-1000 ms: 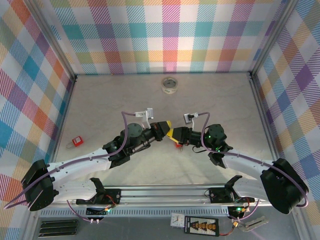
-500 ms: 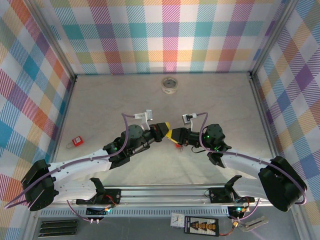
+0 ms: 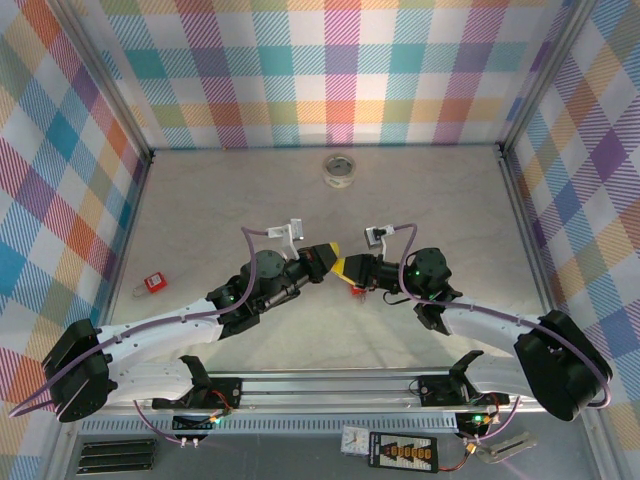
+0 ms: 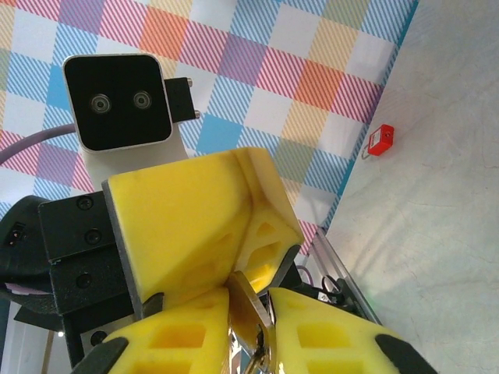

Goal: Unlock with the key

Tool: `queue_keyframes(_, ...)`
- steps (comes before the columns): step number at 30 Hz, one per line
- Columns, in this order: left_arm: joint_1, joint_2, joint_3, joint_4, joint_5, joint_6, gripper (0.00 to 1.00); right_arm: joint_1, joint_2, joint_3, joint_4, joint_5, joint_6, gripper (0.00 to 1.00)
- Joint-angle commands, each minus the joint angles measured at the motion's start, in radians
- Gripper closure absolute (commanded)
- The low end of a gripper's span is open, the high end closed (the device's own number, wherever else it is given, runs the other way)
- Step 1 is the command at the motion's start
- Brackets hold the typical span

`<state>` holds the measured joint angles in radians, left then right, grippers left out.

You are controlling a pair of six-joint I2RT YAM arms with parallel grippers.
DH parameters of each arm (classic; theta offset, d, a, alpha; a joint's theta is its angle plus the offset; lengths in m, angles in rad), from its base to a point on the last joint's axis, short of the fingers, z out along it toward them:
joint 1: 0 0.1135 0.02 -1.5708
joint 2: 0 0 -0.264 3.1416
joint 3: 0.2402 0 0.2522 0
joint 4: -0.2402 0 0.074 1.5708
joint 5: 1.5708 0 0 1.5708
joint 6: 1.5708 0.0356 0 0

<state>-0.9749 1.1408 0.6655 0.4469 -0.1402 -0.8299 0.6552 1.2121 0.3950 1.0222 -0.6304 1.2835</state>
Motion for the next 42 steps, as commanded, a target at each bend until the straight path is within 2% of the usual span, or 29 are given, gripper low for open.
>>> queue_keyframes(1,-0.01,-0.012,-0.018,0.033,-0.003,0.002,1.0,0.006,0.004,0.018,0.074,-0.002,0.022,0.99)
queue_keyframes(11,-0.01,-0.03,-0.044,0.028,-0.052,-0.029,1.0,0.006,-0.032,0.021,0.026,-0.004,0.001,1.0)
queue_keyframes(12,-0.01,-0.034,-0.048,0.02,-0.065,-0.037,0.92,0.006,-0.041,0.023,0.01,-0.003,-0.006,1.0)
queue_keyframes(17,-0.005,-0.098,-0.05,-0.092,-0.168,-0.094,0.22,0.007,-0.107,0.028,-0.109,0.001,-0.071,1.0)
queue_keyframes(19,0.006,-0.153,-0.035,-0.203,-0.224,-0.129,0.05,0.005,-0.138,0.033,-0.188,0.004,-0.109,1.0)
queue_keyframes(20,0.015,-0.185,-0.024,-0.268,-0.249,-0.143,0.0,0.006,-0.157,0.034,-0.225,0.007,-0.128,1.0)
queue_keyframes(24,0.062,-0.29,0.03,-0.486,-0.274,-0.167,0.0,0.005,-0.215,0.048,-0.368,0.02,-0.199,1.0)
queue_keyframes(28,0.106,-0.358,0.125,-0.829,-0.341,-0.161,0.0,0.006,-0.249,0.057,-0.458,0.029,-0.237,1.0)
queue_keyframes(33,0.226,-0.376,0.241,-1.175,-0.375,-0.084,0.0,0.006,-0.258,0.073,-0.549,0.037,-0.273,1.0)
queue_keyframes(38,0.435,-0.347,0.325,-1.374,-0.363,0.063,0.0,0.006,-0.263,0.081,-0.608,0.038,-0.293,1.0)
queue_keyframes(42,0.679,-0.249,0.365,-1.406,-0.221,0.197,0.0,0.006,-0.28,0.101,-0.679,0.035,-0.319,1.0)
